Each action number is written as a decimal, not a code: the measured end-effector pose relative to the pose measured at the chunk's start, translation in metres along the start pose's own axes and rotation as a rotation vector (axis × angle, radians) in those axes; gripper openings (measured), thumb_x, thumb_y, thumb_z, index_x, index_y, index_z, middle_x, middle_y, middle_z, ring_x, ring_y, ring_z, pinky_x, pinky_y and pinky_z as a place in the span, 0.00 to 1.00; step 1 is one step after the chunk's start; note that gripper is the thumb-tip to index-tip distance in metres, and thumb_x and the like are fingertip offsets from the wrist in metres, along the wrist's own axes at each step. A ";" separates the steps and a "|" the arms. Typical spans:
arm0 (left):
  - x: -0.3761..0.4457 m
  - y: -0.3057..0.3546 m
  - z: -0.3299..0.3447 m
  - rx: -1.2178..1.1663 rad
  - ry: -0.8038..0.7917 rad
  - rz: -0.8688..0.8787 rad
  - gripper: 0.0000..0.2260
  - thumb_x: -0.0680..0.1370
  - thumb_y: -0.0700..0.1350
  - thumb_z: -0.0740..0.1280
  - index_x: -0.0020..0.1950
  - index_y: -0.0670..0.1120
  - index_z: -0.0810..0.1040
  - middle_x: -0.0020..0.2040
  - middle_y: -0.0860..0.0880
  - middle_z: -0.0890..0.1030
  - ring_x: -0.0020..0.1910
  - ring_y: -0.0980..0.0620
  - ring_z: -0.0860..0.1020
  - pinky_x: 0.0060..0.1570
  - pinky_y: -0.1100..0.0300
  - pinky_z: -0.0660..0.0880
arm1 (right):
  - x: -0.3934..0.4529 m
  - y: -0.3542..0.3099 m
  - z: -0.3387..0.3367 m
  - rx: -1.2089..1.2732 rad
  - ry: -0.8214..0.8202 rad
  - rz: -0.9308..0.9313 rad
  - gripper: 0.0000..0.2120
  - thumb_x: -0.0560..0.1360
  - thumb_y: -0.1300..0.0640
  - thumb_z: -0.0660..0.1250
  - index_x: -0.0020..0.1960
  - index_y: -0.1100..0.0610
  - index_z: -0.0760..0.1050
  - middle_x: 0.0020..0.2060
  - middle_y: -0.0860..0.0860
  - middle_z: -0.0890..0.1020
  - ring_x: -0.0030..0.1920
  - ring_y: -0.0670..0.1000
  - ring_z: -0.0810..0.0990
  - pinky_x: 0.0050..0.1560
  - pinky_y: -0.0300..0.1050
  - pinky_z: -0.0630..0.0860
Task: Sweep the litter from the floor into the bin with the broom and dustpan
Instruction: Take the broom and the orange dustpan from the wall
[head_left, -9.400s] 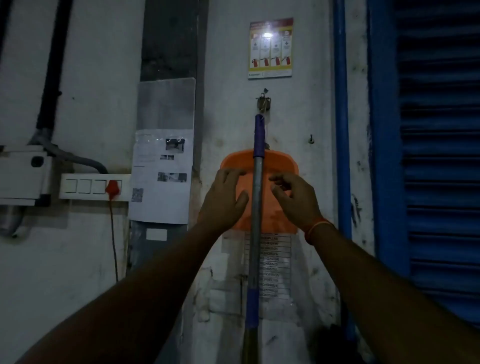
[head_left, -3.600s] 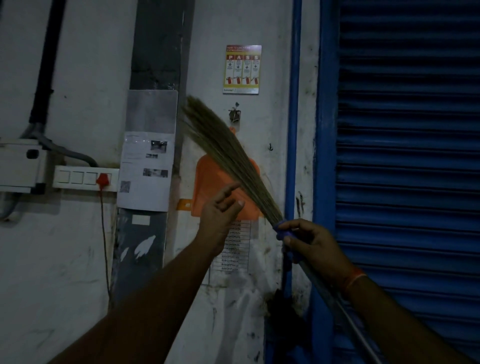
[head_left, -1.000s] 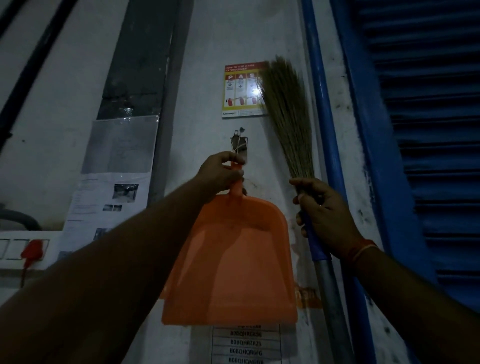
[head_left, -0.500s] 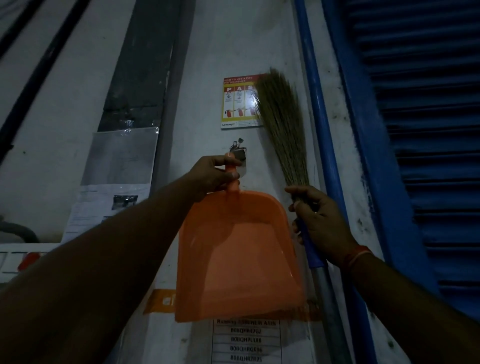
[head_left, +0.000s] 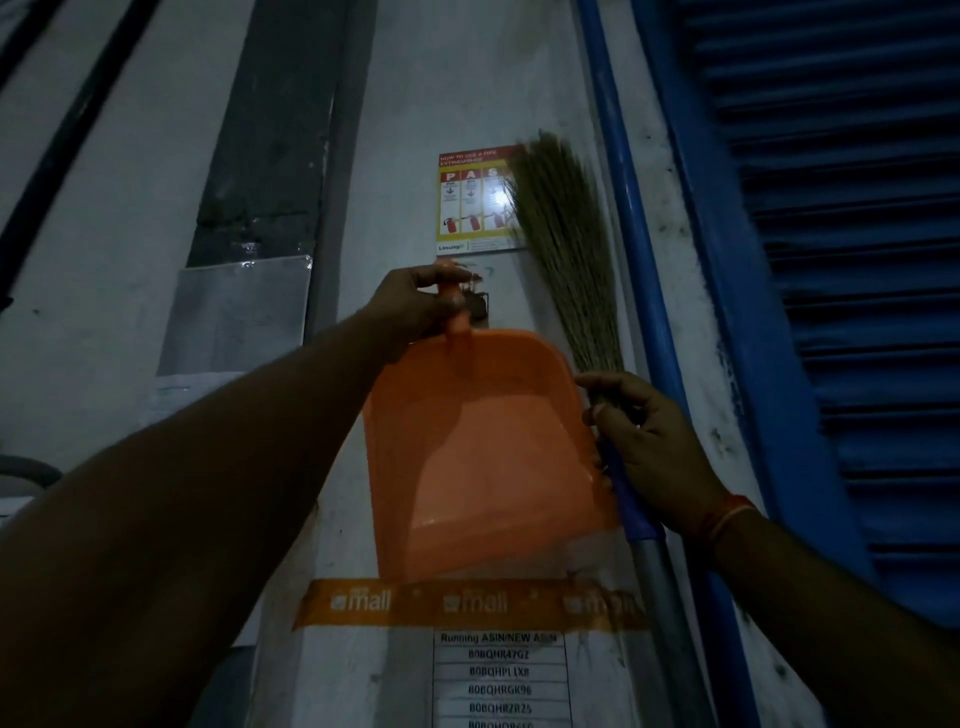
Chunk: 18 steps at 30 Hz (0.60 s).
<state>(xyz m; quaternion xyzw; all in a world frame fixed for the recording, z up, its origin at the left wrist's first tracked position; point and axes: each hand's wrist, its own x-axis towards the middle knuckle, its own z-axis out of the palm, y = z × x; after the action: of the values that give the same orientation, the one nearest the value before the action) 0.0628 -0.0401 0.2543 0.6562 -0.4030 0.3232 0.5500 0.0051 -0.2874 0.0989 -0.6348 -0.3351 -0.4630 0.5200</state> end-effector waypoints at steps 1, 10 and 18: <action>-0.003 -0.003 -0.004 -0.035 0.033 -0.004 0.16 0.78 0.36 0.68 0.62 0.51 0.82 0.66 0.43 0.77 0.56 0.46 0.82 0.44 0.60 0.82 | -0.004 0.000 0.000 0.000 0.004 -0.003 0.13 0.82 0.63 0.59 0.61 0.54 0.78 0.43 0.55 0.81 0.31 0.54 0.78 0.28 0.44 0.77; -0.027 -0.022 -0.023 0.022 0.061 -0.066 0.15 0.78 0.34 0.70 0.59 0.51 0.82 0.65 0.40 0.78 0.53 0.43 0.84 0.48 0.52 0.84 | -0.035 -0.003 0.011 0.037 0.063 0.033 0.13 0.81 0.63 0.61 0.60 0.52 0.79 0.43 0.54 0.79 0.31 0.56 0.76 0.28 0.47 0.75; -0.011 0.005 0.000 0.069 0.031 0.018 0.17 0.78 0.36 0.70 0.65 0.49 0.80 0.65 0.42 0.78 0.54 0.45 0.82 0.46 0.57 0.84 | -0.041 -0.007 0.012 0.053 0.113 0.036 0.12 0.81 0.63 0.61 0.58 0.52 0.80 0.41 0.62 0.81 0.32 0.58 0.77 0.29 0.50 0.78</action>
<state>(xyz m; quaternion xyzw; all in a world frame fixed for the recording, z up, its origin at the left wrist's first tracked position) 0.0527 -0.0390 0.2469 0.6661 -0.3888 0.3519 0.5304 -0.0123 -0.2715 0.0629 -0.5997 -0.3060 -0.4795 0.5629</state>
